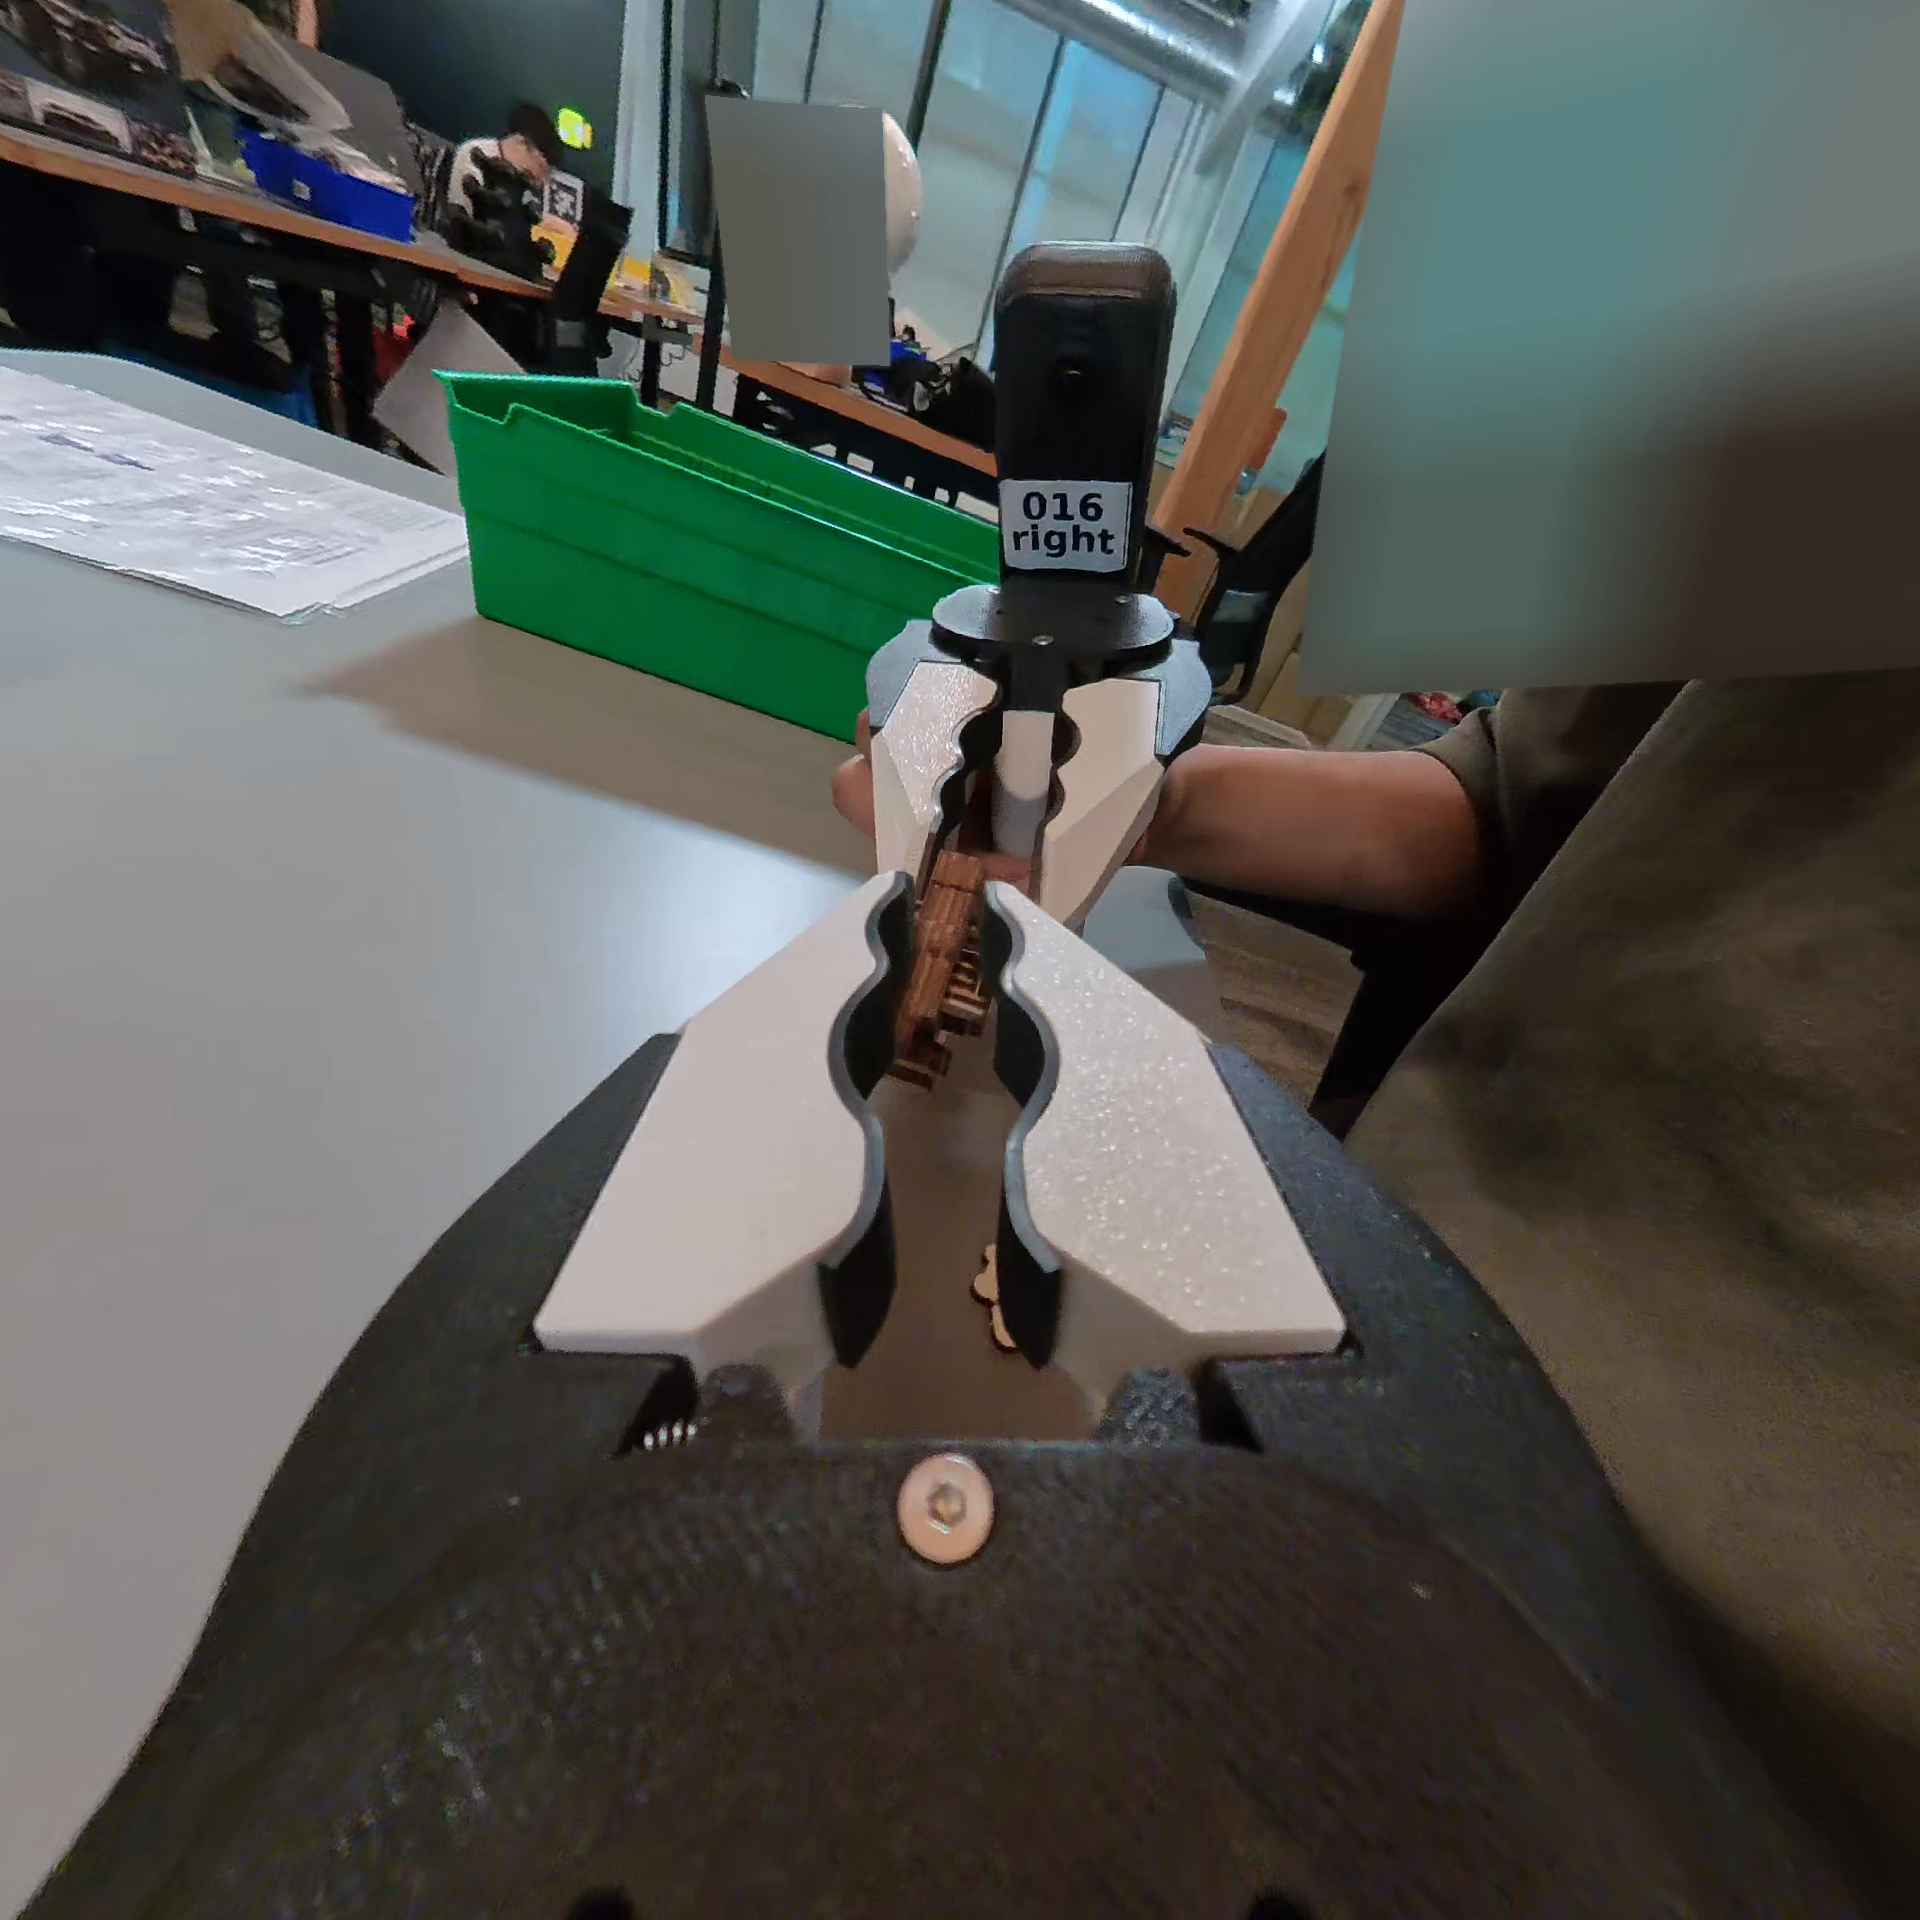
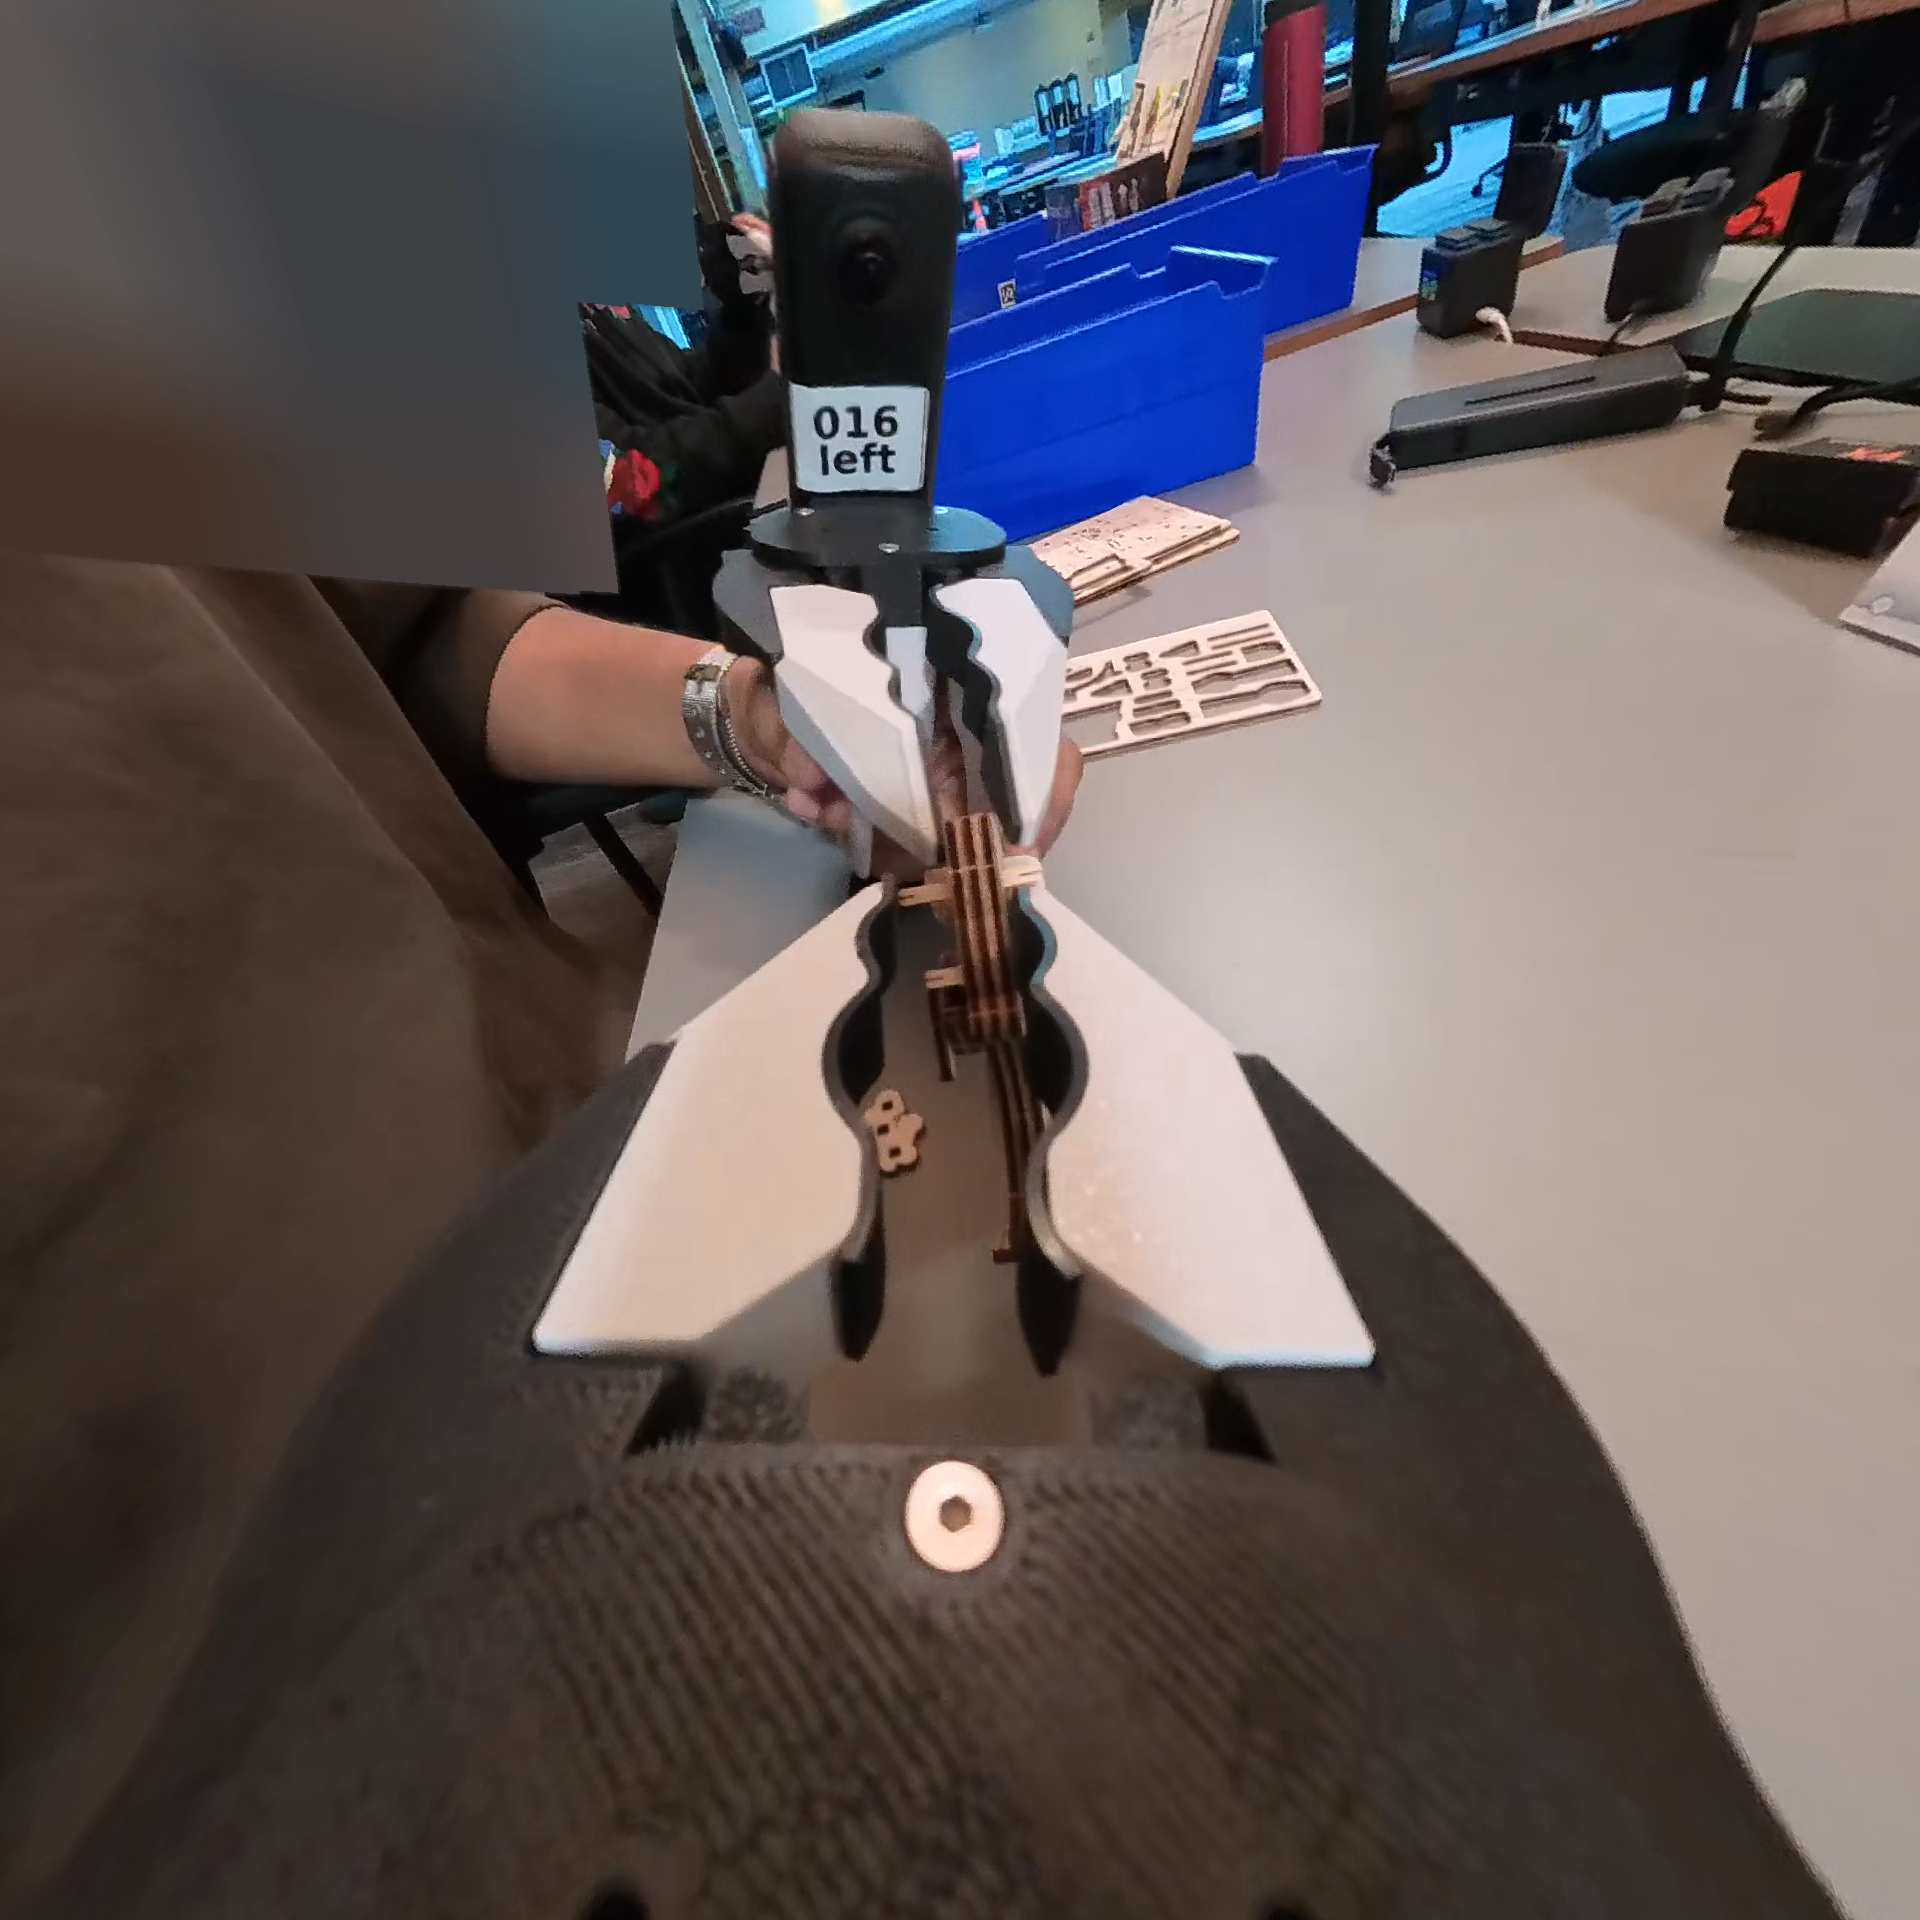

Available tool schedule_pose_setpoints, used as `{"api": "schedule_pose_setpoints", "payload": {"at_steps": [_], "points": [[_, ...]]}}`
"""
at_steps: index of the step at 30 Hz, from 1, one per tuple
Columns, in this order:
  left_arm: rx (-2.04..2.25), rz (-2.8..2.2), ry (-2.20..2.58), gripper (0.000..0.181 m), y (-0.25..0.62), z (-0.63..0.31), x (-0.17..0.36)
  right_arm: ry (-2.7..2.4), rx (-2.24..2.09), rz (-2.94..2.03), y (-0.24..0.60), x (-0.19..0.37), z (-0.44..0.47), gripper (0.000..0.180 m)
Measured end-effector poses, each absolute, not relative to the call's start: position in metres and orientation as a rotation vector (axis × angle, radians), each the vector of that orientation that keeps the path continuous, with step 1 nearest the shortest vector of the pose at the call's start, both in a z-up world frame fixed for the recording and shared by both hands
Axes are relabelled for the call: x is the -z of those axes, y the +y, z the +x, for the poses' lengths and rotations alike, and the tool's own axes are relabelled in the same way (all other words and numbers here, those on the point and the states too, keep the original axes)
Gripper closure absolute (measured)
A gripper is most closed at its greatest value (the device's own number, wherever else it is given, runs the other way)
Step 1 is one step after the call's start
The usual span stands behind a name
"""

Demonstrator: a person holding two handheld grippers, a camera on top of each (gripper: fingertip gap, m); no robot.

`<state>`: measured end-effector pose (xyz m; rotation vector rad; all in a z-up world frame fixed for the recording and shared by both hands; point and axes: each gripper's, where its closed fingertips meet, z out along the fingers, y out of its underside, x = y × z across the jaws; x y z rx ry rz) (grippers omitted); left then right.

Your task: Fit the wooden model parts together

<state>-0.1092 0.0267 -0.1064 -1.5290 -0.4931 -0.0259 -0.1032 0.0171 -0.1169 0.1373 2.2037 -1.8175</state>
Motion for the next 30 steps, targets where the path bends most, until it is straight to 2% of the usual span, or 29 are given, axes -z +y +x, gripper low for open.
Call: {"api": "schedule_pose_setpoints", "payload": {"at_steps": [9,19,25,30], "points": [[0.079,-1.555,-0.449,0.168,0.022,-0.104,0.108,2.101,1.786,0.128,0.021,0.112,-0.097,0.159],[0.096,-1.618,-0.402,0.175,0.026,-0.096,0.113,2.133,1.744,0.091,0.020,0.119,-0.092,0.159],[0.082,-1.602,-0.428,0.175,0.022,-0.102,0.112,2.220,1.928,0.115,0.020,0.112,-0.109,0.134],[0.065,-1.593,-0.426,0.175,0.021,-0.103,0.111,2.286,1.930,0.055,0.018,0.115,-0.104,0.137]]}}
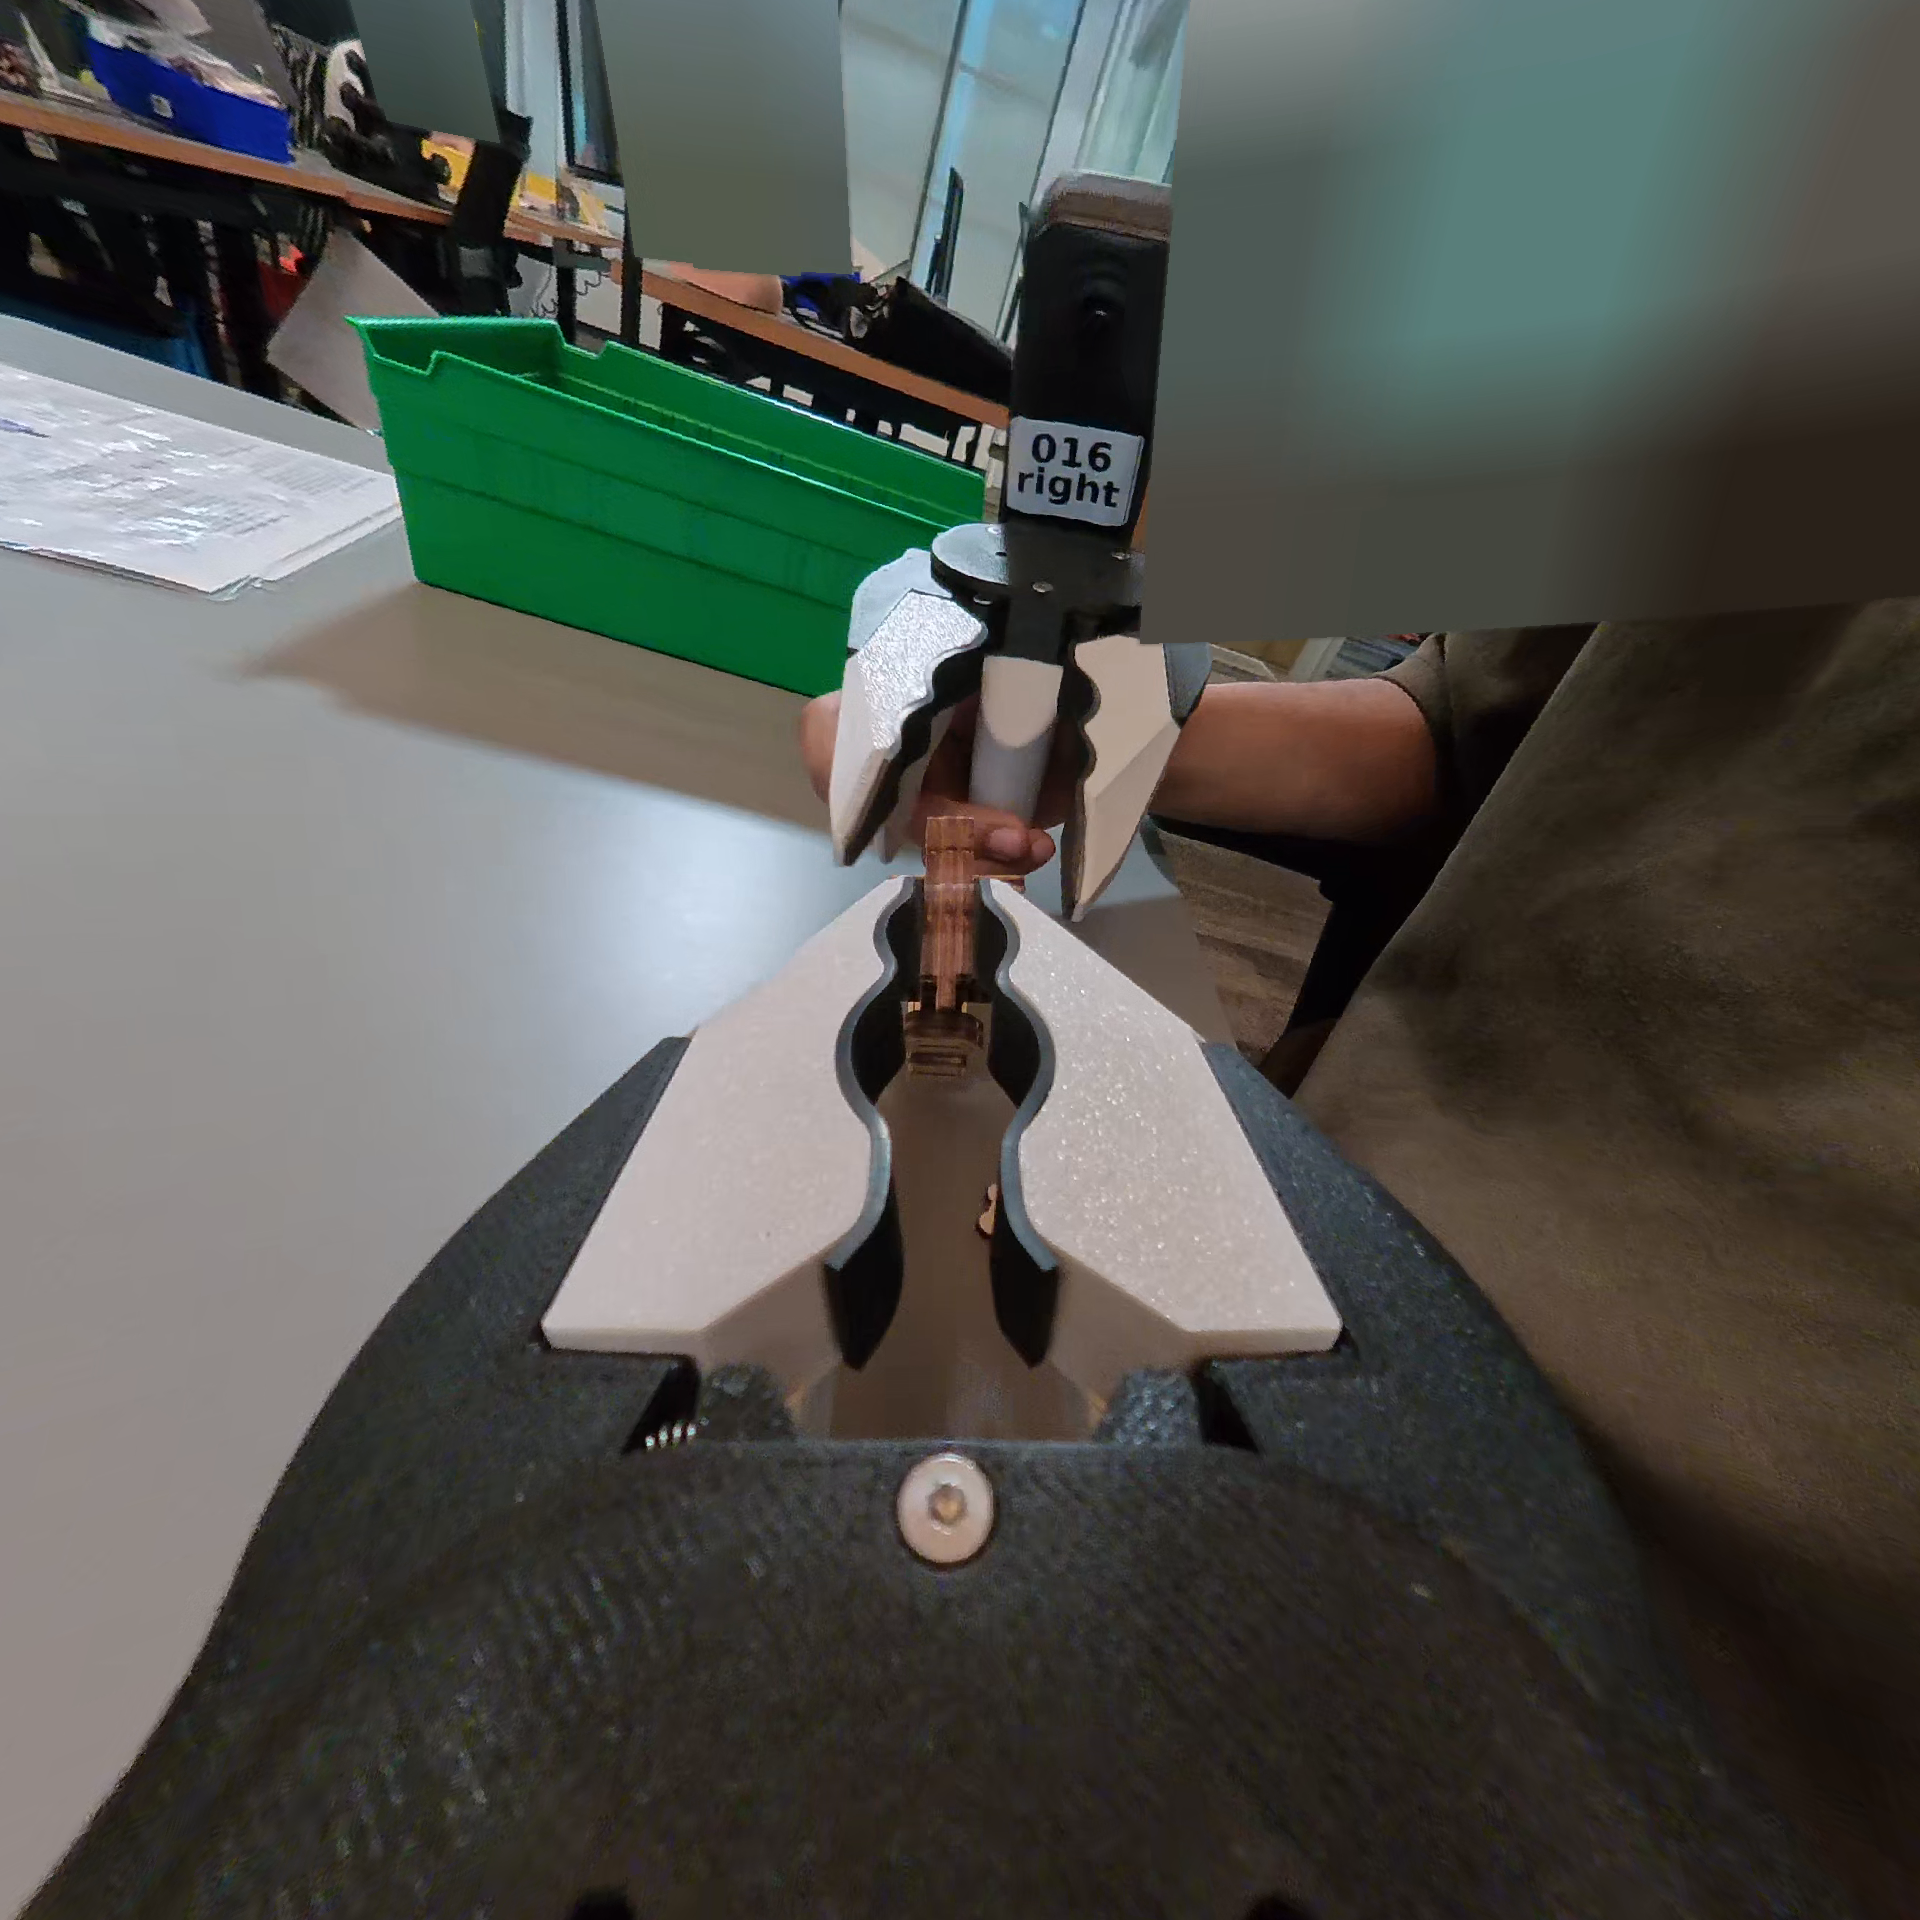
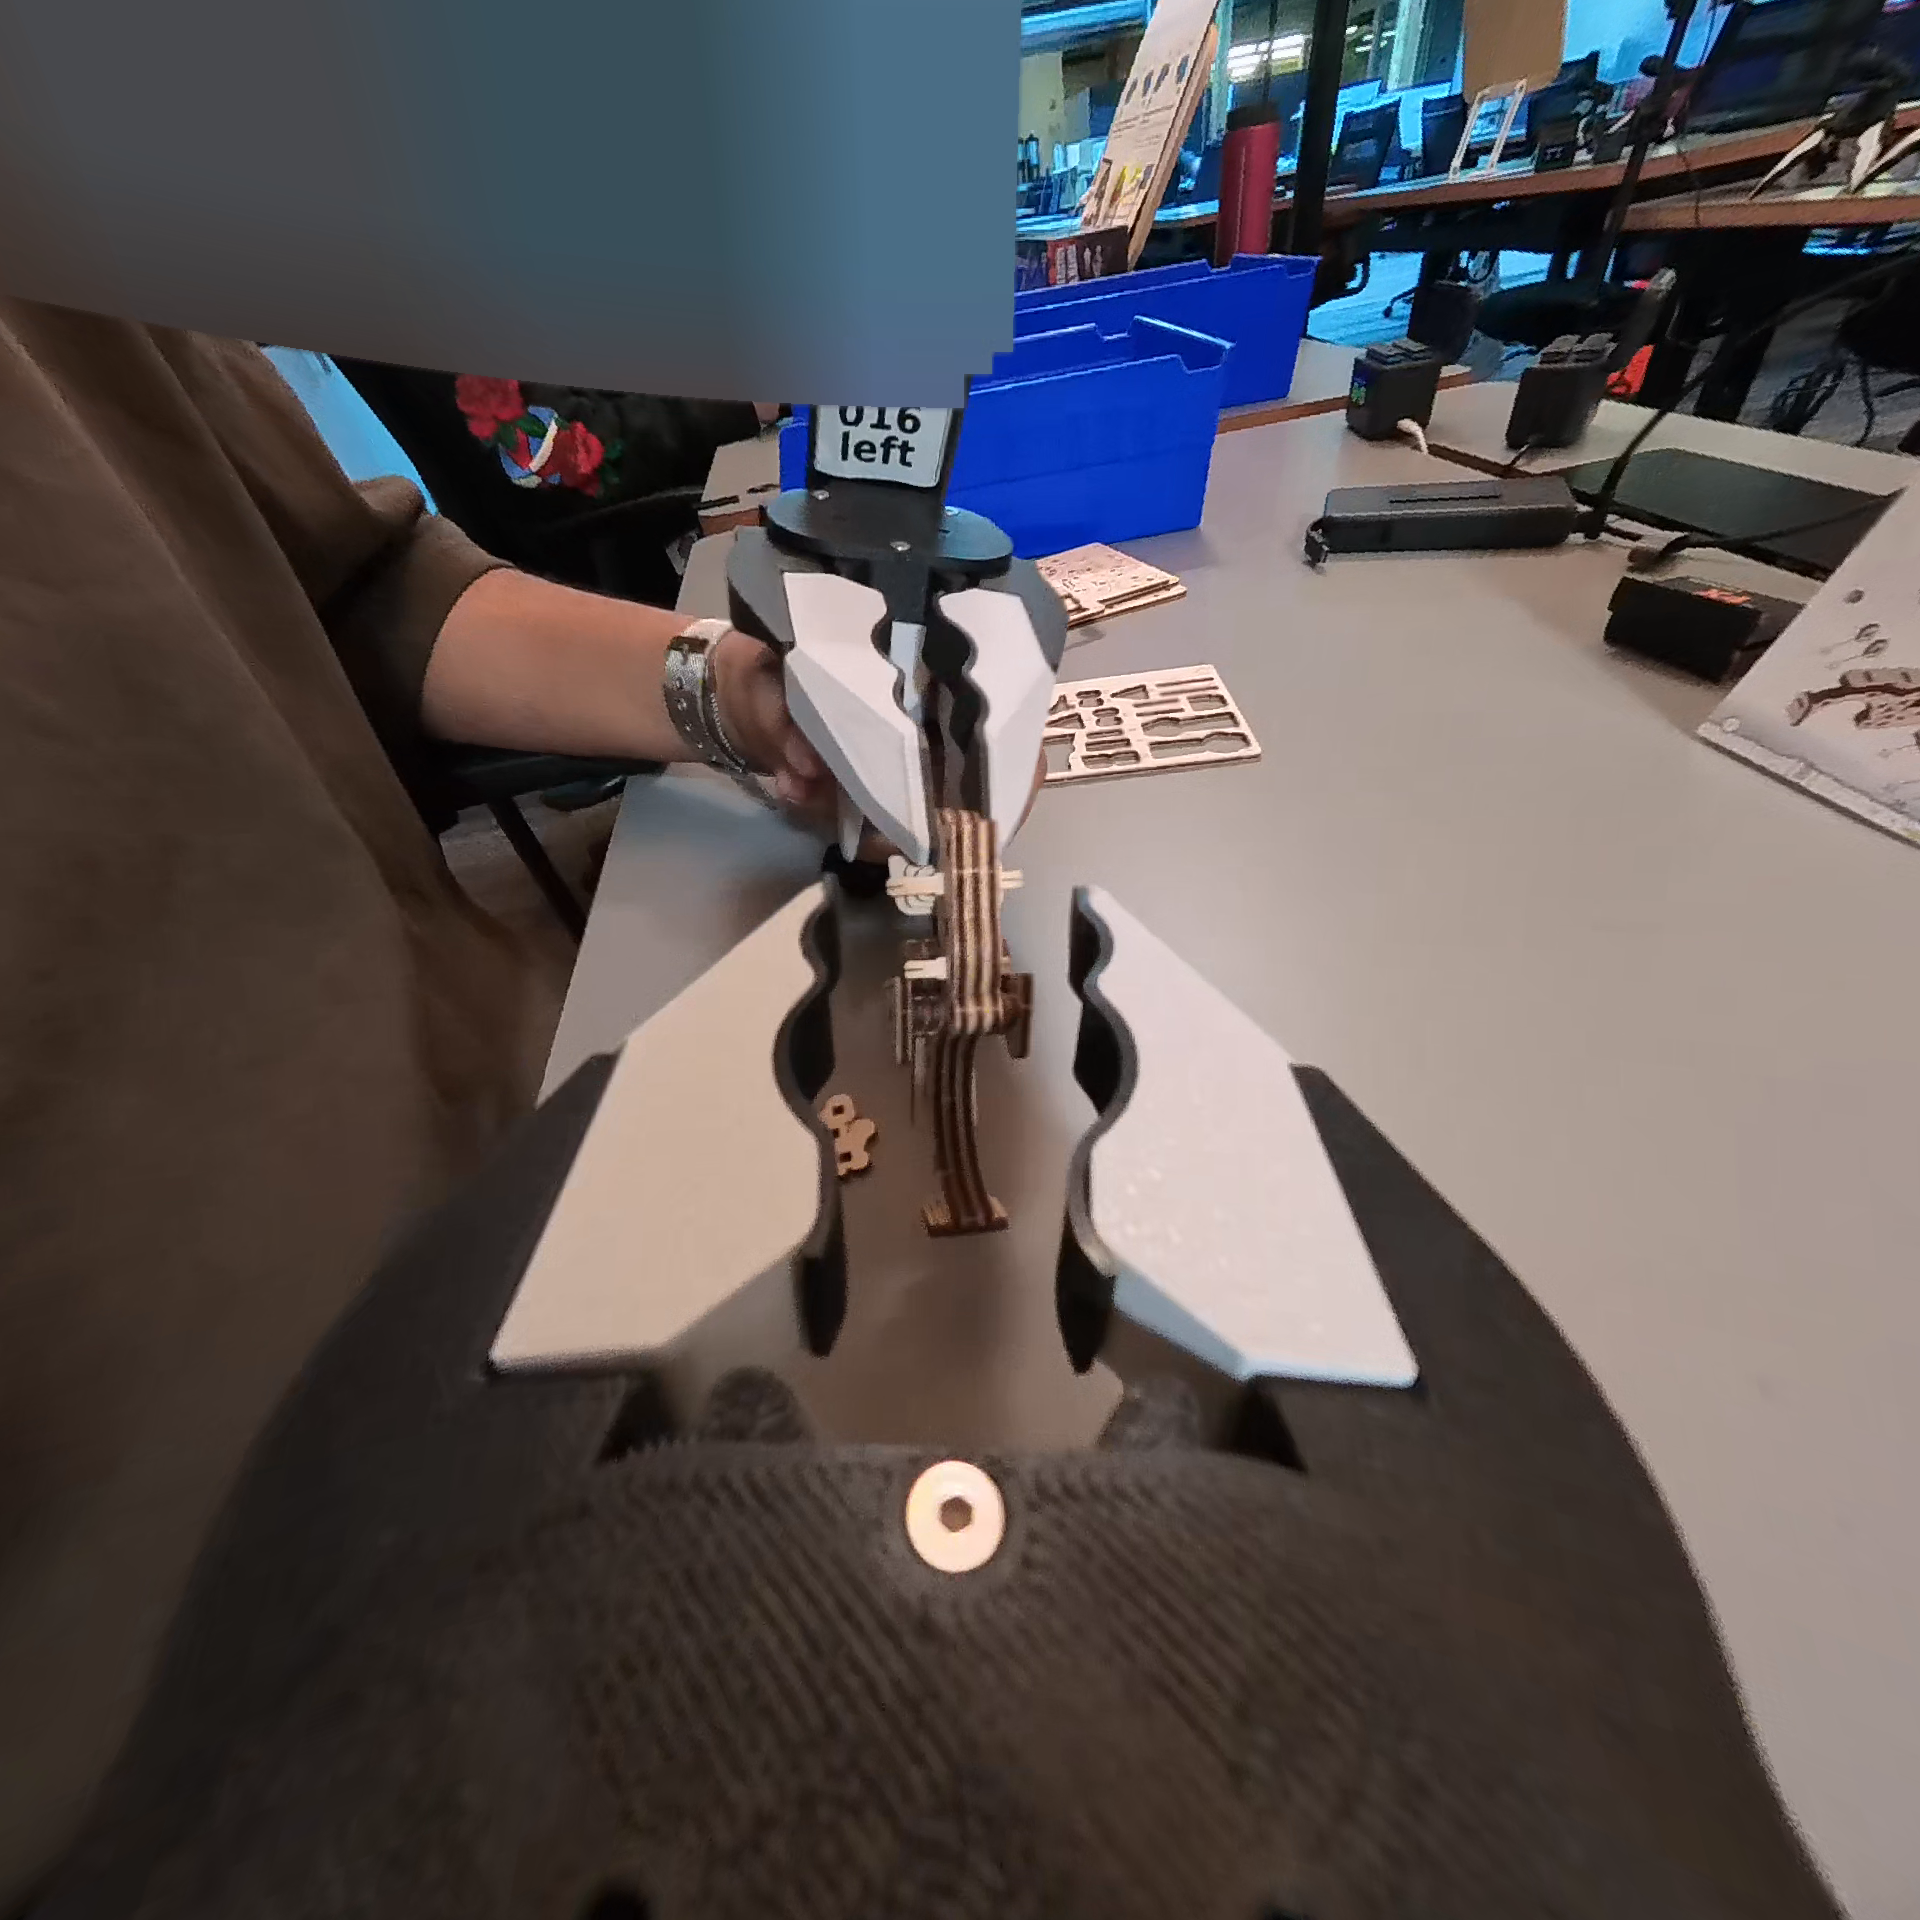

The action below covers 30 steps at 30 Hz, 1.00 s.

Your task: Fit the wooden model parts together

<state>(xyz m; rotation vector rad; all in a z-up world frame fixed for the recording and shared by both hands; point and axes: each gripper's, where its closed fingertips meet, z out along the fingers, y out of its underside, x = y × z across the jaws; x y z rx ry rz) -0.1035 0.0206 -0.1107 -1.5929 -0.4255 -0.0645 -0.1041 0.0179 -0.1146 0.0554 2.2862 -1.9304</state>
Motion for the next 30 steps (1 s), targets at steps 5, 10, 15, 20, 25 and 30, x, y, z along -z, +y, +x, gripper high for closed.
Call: {"api": "schedule_pose_setpoints", "payload": {"at_steps": [5,10,15,20,25,30], "points": [[0.033,-1.588,-0.405,0.176,0.018,-0.104,0.109,2.270,1.902,0.048,0.017,0.115,-0.100,0.151],[-0.010,-1.603,-0.365,0.175,0.021,-0.100,0.108,2.255,1.913,0.046,0.017,0.113,-0.099,0.158],[-0.040,-1.598,-0.358,0.175,0.022,-0.101,0.106,2.237,1.930,0.061,0.017,0.110,-0.099,0.157],[-0.049,-1.594,-0.357,0.175,0.022,-0.101,0.105,2.250,1.907,0.048,0.017,0.108,-0.100,0.159],[-0.055,-1.581,-0.359,0.175,0.022,-0.100,0.101,2.323,1.905,-0.009,0.017,0.105,-0.100,0.159],[-0.055,-1.562,-0.374,0.175,0.023,-0.101,0.098,2.325,1.928,-0.024,0.017,0.102,-0.100,0.159]]}}
